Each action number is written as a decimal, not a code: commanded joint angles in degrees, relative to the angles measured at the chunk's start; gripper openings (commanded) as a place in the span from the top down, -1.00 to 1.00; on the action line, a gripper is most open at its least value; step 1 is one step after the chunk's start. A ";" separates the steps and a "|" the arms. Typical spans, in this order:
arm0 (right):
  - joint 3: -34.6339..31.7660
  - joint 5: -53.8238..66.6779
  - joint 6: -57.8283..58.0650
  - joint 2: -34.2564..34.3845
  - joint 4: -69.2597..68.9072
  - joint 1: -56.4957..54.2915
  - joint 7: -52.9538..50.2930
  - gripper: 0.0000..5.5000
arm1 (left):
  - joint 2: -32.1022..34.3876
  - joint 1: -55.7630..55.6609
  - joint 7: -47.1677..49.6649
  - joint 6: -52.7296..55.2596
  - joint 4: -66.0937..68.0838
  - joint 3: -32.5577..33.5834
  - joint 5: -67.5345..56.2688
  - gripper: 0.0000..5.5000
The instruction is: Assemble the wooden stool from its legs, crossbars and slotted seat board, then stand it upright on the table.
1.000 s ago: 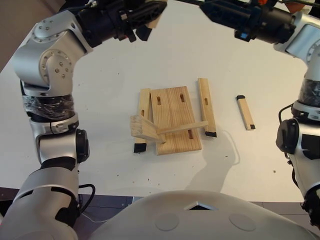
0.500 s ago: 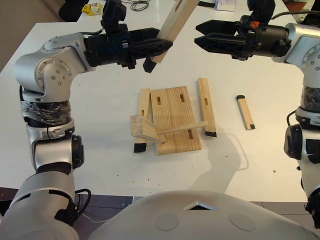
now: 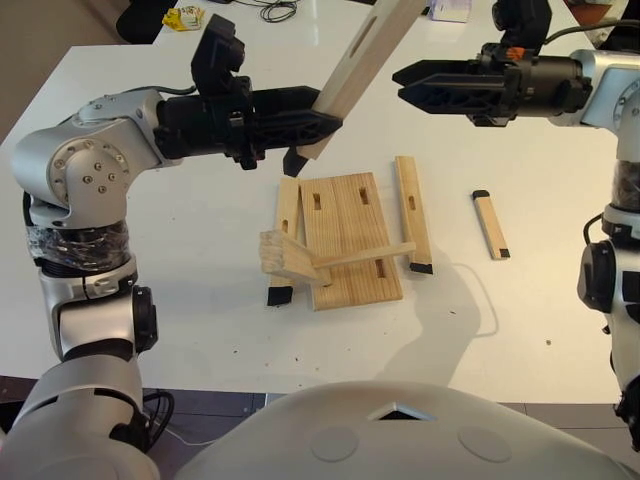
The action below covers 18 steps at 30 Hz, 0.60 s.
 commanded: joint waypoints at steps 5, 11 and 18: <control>-1.23 1.72 0.73 2.03 -0.26 -4.91 -1.23 -0.33 | 0.01 2.00 1.00 0.46 -2.84 -0.64 -1.07 0.27; -0.16 1.75 0.98 2.71 -1.10 -5.18 -0.80 -0.33 | -0.34 1.92 2.01 1.00 -3.12 -0.49 -2.07 0.27; 0.95 1.40 0.57 3.28 -1.25 -5.28 -0.49 -0.33 | -0.13 2.41 2.25 1.11 -3.52 -0.97 -2.50 0.27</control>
